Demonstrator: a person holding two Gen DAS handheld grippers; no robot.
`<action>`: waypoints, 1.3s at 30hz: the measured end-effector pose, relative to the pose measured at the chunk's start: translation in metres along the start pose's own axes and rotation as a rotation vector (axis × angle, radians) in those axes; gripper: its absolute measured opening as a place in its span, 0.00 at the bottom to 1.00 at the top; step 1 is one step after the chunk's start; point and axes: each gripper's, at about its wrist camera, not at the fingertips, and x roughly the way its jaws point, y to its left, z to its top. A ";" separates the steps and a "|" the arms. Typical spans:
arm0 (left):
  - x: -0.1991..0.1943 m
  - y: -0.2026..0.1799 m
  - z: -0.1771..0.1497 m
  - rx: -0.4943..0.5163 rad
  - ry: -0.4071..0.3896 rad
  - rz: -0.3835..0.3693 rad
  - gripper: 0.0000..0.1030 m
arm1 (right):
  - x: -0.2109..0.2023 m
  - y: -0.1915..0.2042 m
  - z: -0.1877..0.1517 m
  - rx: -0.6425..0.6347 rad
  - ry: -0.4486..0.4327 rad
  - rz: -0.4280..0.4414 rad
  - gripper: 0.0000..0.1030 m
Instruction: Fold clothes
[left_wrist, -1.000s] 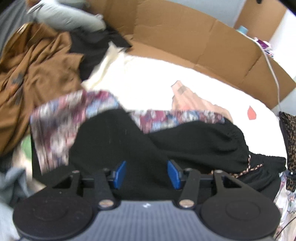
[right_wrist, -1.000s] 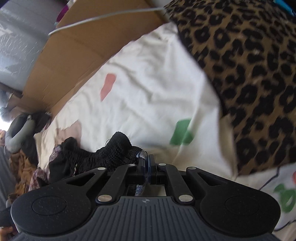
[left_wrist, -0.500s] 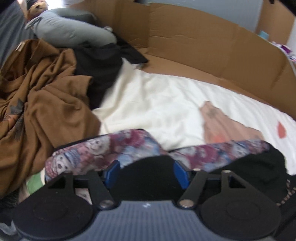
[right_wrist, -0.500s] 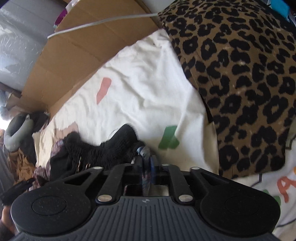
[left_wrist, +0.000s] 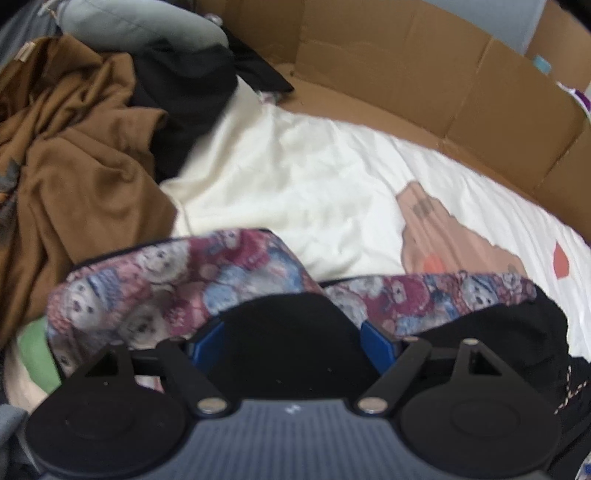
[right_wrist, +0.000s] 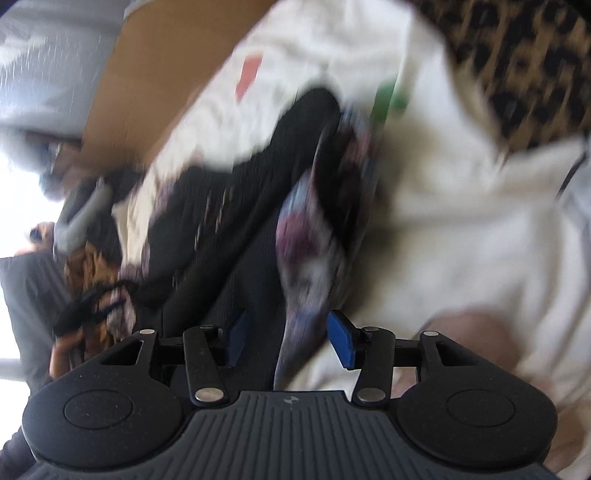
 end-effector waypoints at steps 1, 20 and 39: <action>0.003 -0.002 -0.001 0.002 0.008 -0.003 0.79 | 0.007 0.003 -0.005 -0.010 0.018 0.004 0.54; -0.015 0.011 -0.028 -0.070 0.102 -0.021 0.05 | 0.032 0.026 -0.044 -0.046 0.111 0.026 0.00; -0.118 0.024 -0.126 -0.172 0.185 -0.028 0.04 | -0.060 0.036 -0.049 -0.192 -0.013 -0.181 0.00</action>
